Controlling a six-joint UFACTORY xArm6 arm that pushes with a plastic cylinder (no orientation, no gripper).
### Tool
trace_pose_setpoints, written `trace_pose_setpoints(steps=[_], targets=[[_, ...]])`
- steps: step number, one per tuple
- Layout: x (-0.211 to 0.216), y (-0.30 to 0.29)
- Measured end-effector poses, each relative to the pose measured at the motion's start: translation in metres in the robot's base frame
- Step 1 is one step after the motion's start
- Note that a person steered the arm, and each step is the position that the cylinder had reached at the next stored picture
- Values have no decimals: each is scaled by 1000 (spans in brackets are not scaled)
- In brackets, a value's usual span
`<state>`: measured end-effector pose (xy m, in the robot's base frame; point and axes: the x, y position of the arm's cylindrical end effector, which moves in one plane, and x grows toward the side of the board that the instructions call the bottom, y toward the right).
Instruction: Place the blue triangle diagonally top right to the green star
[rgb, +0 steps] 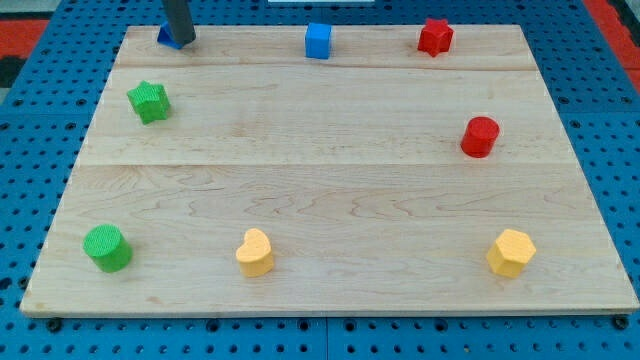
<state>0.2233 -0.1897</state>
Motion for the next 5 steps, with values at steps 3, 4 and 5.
trace_pose_setpoints(steps=[3, 4, 5], targets=[[-24, -86], [-32, -84], [-31, -36]])
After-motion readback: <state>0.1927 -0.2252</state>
